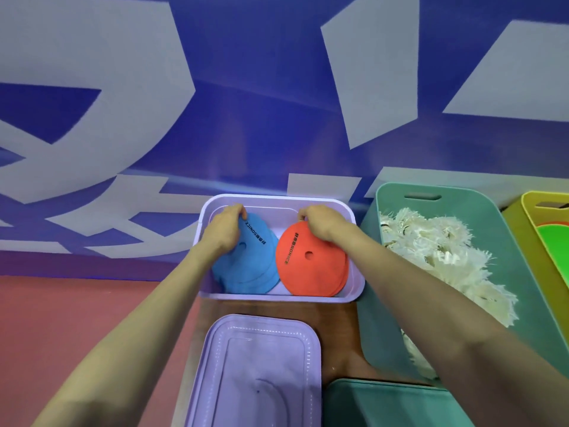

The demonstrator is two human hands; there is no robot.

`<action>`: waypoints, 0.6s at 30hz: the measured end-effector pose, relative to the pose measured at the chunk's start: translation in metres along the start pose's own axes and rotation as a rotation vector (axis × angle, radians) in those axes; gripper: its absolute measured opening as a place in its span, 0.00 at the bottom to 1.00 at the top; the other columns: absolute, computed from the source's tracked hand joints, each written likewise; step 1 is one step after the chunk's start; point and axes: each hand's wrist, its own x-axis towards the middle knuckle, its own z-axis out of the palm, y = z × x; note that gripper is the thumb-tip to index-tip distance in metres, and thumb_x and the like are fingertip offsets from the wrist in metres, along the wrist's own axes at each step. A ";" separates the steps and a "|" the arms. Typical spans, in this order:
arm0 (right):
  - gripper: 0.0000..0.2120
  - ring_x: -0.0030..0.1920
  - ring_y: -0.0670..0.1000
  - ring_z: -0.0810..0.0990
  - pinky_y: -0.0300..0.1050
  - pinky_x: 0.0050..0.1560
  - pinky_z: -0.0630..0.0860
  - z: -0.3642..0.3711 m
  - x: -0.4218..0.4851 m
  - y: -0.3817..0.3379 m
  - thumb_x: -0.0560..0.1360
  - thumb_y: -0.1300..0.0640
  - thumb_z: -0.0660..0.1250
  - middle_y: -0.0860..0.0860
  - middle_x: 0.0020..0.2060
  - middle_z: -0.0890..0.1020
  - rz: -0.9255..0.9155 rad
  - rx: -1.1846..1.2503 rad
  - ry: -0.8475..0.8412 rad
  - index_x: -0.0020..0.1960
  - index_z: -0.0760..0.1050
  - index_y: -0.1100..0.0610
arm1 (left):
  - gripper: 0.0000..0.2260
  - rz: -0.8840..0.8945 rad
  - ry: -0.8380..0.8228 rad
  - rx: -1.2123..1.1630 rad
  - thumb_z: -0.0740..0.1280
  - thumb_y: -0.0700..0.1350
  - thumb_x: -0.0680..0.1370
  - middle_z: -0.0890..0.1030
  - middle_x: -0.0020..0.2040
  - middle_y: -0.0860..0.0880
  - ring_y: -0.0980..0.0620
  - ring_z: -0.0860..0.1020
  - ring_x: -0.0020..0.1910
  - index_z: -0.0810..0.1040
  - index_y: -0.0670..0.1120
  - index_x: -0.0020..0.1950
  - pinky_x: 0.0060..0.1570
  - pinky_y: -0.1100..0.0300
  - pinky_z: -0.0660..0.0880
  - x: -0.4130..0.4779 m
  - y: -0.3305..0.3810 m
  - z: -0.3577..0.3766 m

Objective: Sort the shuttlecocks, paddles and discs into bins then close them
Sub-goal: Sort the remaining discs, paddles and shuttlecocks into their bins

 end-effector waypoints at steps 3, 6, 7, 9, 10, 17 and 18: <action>0.15 0.55 0.61 0.76 0.48 0.51 0.71 0.014 0.006 0.000 0.76 0.65 0.54 0.58 0.58 0.77 0.023 -0.115 -0.016 0.58 0.74 0.58 | 0.16 -0.007 0.020 -0.042 0.53 0.29 0.69 0.73 0.48 0.46 0.44 0.70 0.45 0.68 0.47 0.49 0.41 0.55 0.66 0.006 -0.003 0.001; 0.15 0.58 0.61 0.75 0.49 0.53 0.72 0.023 0.003 -0.002 0.77 0.65 0.53 0.59 0.59 0.76 0.017 -0.218 -0.053 0.60 0.72 0.60 | 0.18 -0.006 -0.092 0.095 0.54 0.29 0.72 0.71 0.59 0.44 0.42 0.72 0.54 0.71 0.46 0.56 0.52 0.53 0.69 0.008 -0.007 0.006; 0.15 0.59 0.60 0.75 0.51 0.55 0.72 0.024 0.001 -0.003 0.78 0.65 0.53 0.59 0.60 0.76 0.020 -0.244 -0.060 0.61 0.72 0.60 | 0.19 -0.017 -0.161 0.178 0.55 0.30 0.73 0.69 0.63 0.42 0.41 0.71 0.58 0.72 0.45 0.59 0.56 0.52 0.69 0.007 -0.008 0.010; 0.16 0.60 0.61 0.74 0.53 0.58 0.71 0.025 -0.005 -0.007 0.77 0.65 0.55 0.58 0.61 0.74 0.025 -0.286 -0.054 0.63 0.71 0.60 | 0.20 -0.027 -0.240 0.337 0.56 0.32 0.76 0.61 0.69 0.40 0.38 0.66 0.65 0.70 0.46 0.65 0.63 0.48 0.66 -0.002 -0.007 0.018; 0.16 0.61 0.61 0.73 0.53 0.58 0.70 0.024 -0.009 -0.011 0.77 0.65 0.56 0.58 0.61 0.73 0.026 -0.296 -0.046 0.64 0.70 0.59 | 0.20 -0.007 -0.221 0.407 0.57 0.32 0.76 0.56 0.73 0.40 0.37 0.60 0.69 0.69 0.47 0.67 0.67 0.46 0.63 -0.008 -0.004 0.020; 0.17 0.62 0.56 0.73 0.49 0.60 0.71 0.023 -0.067 -0.026 0.78 0.51 0.61 0.54 0.62 0.75 -0.067 0.077 0.028 0.65 0.72 0.53 | 0.14 0.207 0.008 0.227 0.60 0.46 0.80 0.66 0.72 0.44 0.43 0.67 0.68 0.74 0.48 0.65 0.67 0.52 0.63 -0.056 0.021 0.013; 0.16 0.60 0.55 0.74 0.48 0.59 0.72 0.025 -0.079 -0.028 0.78 0.50 0.61 0.53 0.60 0.77 -0.088 0.121 0.042 0.63 0.74 0.52 | 0.13 0.213 0.007 0.123 0.60 0.50 0.80 0.74 0.65 0.47 0.46 0.73 0.61 0.77 0.48 0.61 0.60 0.54 0.69 -0.071 0.026 0.011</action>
